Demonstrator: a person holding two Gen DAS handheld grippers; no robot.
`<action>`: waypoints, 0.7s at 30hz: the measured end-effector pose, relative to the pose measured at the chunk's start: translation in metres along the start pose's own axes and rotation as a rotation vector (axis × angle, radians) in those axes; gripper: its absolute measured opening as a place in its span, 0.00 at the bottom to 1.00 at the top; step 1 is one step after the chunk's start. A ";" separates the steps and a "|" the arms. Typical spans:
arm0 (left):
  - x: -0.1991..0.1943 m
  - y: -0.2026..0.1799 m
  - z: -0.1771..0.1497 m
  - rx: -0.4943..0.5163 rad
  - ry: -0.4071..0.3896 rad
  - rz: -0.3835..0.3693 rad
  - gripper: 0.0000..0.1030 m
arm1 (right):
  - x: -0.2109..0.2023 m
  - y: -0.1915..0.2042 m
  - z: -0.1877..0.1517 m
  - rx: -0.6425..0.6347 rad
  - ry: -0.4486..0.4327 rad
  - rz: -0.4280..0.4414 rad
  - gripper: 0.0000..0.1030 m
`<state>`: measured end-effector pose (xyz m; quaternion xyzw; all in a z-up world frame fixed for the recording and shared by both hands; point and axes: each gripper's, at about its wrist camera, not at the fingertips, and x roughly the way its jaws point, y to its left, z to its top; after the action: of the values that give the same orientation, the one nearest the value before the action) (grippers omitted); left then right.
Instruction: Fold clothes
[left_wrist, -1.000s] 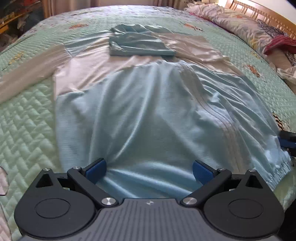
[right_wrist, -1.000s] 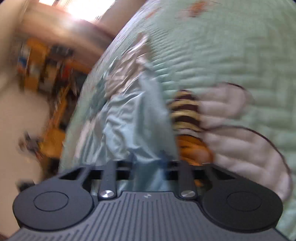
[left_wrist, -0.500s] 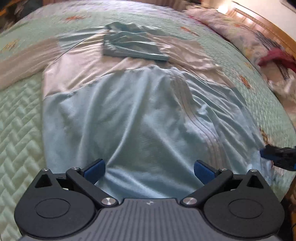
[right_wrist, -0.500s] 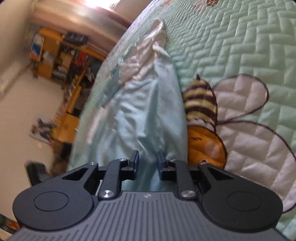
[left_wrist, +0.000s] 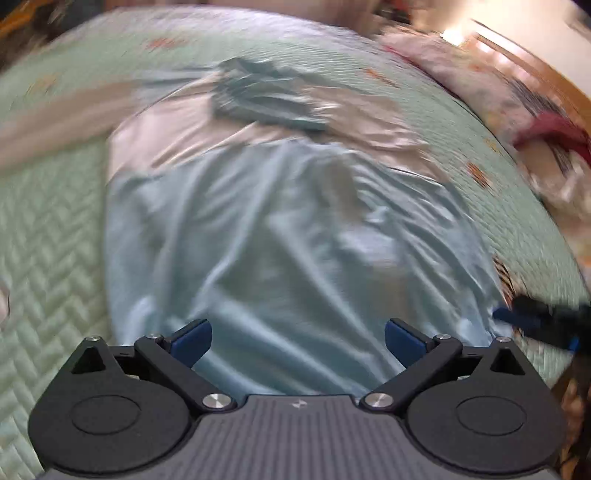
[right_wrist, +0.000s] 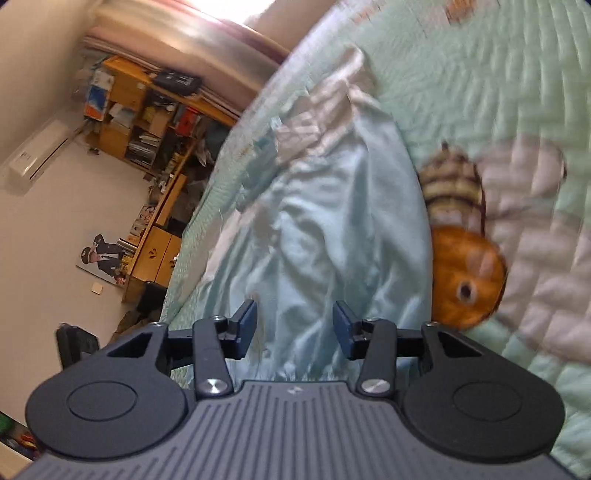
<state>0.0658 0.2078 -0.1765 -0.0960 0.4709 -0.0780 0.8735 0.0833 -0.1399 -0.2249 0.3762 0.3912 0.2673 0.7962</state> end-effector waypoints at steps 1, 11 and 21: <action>0.002 -0.007 0.000 0.018 0.015 -0.024 0.99 | -0.002 0.002 0.003 -0.004 -0.008 0.006 0.48; 0.013 0.024 -0.021 -0.076 0.063 0.034 0.98 | 0.042 0.006 -0.003 0.008 0.143 -0.017 0.50; -0.007 0.038 -0.022 -0.109 -0.003 0.014 0.99 | 0.050 0.051 -0.007 -0.127 0.160 0.074 0.52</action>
<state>0.0455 0.2440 -0.1920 -0.1403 0.4738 -0.0458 0.8682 0.0984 -0.0724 -0.2080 0.3164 0.4218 0.3499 0.7743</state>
